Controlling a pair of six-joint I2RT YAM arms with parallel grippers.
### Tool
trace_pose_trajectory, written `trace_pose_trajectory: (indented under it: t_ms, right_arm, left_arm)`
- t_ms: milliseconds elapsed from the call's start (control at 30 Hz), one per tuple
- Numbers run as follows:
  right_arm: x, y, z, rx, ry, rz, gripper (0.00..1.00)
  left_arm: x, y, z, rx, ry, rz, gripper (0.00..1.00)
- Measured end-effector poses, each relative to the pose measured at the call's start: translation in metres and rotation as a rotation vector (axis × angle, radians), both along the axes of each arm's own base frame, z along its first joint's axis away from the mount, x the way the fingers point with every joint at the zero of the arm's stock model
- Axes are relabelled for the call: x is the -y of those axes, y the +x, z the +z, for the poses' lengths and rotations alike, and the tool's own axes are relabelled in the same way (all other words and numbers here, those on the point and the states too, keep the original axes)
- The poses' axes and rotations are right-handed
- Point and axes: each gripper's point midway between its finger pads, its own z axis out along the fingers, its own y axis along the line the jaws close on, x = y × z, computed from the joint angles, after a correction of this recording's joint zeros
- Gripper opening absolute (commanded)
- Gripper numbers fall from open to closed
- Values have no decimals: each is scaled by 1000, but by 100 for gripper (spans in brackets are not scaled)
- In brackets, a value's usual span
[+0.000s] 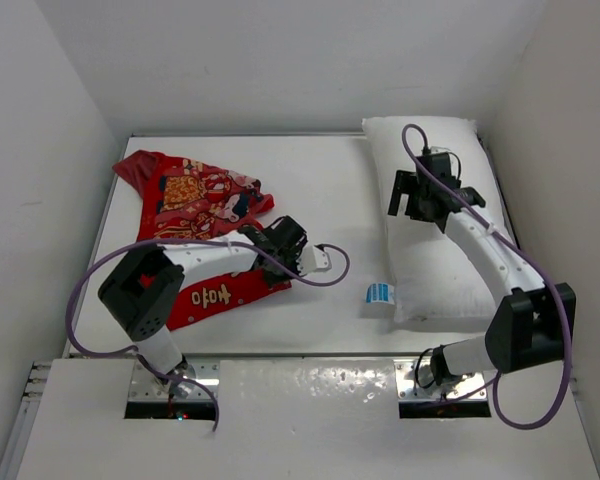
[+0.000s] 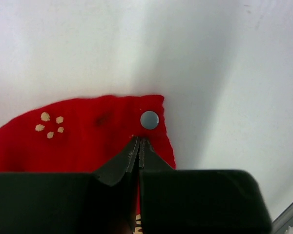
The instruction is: Put the pillow into the pillowcase
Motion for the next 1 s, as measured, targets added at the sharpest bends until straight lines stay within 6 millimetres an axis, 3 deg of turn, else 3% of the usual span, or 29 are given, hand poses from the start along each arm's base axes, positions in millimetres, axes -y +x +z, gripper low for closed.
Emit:
trace_pose_trajectory:
  t_ms: [167,200,267,300,400,467,600,733,933,1000]
  right_arm:
    - [21,12,-2,-44,-132,-43,99]
    - [24,14,-4,-64,-155,-50,99]
    - [26,20,-10,-95,-188,-57,99]
    - [27,20,-14,-106,-197,-59,99]
    - [28,17,-17,-117,-205,-58,99]
    - [27,16,-14,-103,-203,-55,99]
    - [25,13,-12,-90,-197,-35,99]
    - [24,15,-14,-89,-197,-14,99]
    - [29,16,-47,-187,-230,-14,99]
    - [30,16,-54,-198,-237,-17,99]
  left_arm:
    - [-8,10,1,9,-3,39,0]
    - [-9,11,1,6,-4,46,16]
    - [-10,9,2,-9,-7,43,36]
    - [-10,9,3,-11,-7,38,50]
    - [-4,0,4,-18,5,0,66]
    - [2,-10,5,-21,15,-39,72]
    - [6,-20,-2,-7,39,-79,72]
    - [-11,-15,-14,37,112,-45,67]
    - [-18,5,-22,105,160,26,26]
    - [-19,6,-22,110,163,37,18]
